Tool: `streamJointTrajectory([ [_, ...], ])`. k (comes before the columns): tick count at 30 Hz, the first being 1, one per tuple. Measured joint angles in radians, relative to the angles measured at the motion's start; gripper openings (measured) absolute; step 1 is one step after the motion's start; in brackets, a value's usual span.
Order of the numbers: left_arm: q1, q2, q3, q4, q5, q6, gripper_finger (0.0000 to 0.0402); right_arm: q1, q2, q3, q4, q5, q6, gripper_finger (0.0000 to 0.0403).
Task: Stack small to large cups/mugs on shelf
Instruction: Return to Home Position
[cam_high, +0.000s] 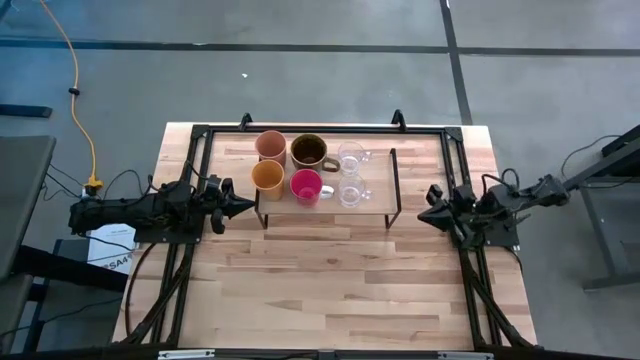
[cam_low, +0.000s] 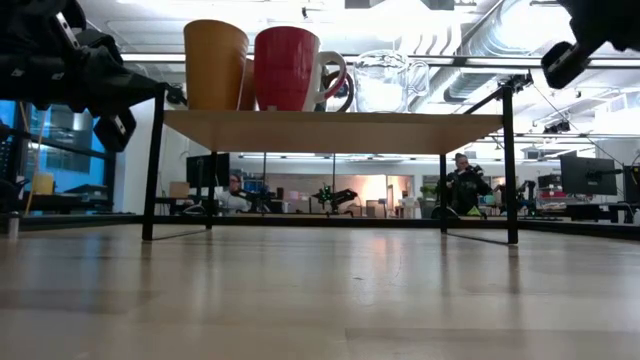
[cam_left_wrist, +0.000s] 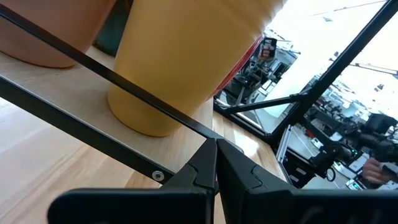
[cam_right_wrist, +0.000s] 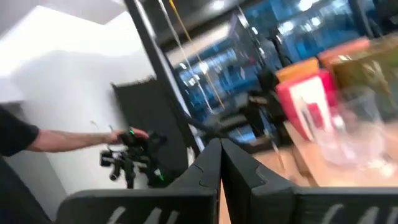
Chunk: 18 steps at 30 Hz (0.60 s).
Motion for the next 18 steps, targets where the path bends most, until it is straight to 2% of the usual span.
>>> streamJointTrajectory([
  [4, 0.0, -0.001, 0.0, -0.002, 0.0, 0.0, 0.0, 0.0, 0.005, -0.105, 0.169, -0.057, -0.009, 0.0],
  [10, 0.0, -0.002, 0.0, -0.001, 0.0, 0.0, 0.0, 0.001, 0.003, -0.112, 0.092, -0.102, -0.019, 0.0],
  [12, 0.0, -0.002, 0.0, -0.001, 0.0, 0.0, 0.0001, 0.001, 0.003, -0.112, 0.056, -0.079, -0.019, 0.0],
  [18, 0.0, -0.002, 0.0, -0.001, 0.0, 0.0, 0.0001, 0.0, 0.007, -0.111, -0.092, 0.045, 0.114, 0.0],
])
